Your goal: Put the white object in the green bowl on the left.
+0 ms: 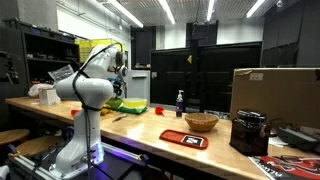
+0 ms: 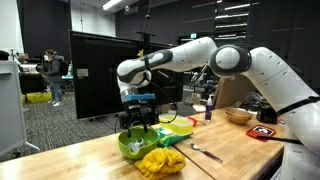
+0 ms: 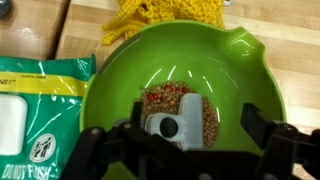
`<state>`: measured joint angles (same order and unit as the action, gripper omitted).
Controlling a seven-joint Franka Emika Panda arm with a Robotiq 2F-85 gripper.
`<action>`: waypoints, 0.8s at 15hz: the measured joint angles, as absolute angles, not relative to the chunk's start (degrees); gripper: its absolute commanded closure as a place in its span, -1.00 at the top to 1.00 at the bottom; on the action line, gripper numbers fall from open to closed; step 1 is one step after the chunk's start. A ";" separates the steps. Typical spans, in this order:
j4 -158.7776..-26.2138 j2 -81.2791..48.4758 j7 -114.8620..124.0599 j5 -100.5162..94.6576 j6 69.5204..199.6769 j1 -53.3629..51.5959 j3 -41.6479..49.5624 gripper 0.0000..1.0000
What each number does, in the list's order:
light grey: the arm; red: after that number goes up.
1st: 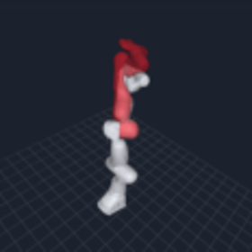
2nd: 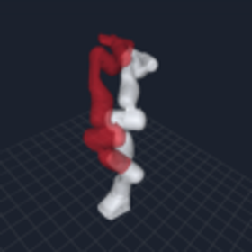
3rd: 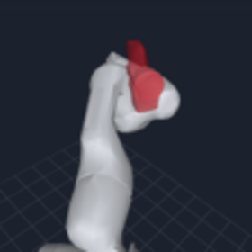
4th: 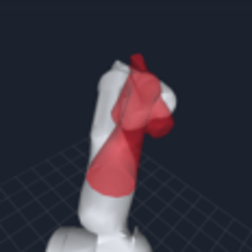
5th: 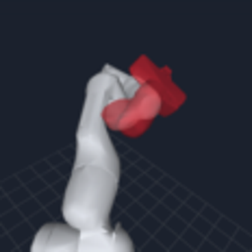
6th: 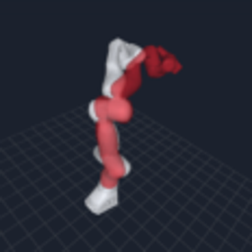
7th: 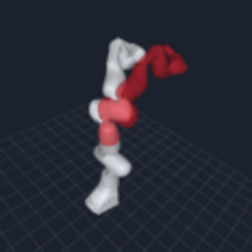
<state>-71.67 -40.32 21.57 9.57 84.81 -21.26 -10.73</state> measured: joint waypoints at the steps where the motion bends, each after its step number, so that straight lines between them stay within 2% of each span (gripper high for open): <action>1: -71.63 -40.24 21.57 9.42 84.00 -21.26 -10.64 1.00; 8: -72.72 -34.88 22.20 7.59 75.88 -21.04 -8.57 1.00; 12: -78.16 -27.92 23.50 5.40 75.88 -20.76 -7.34 1.00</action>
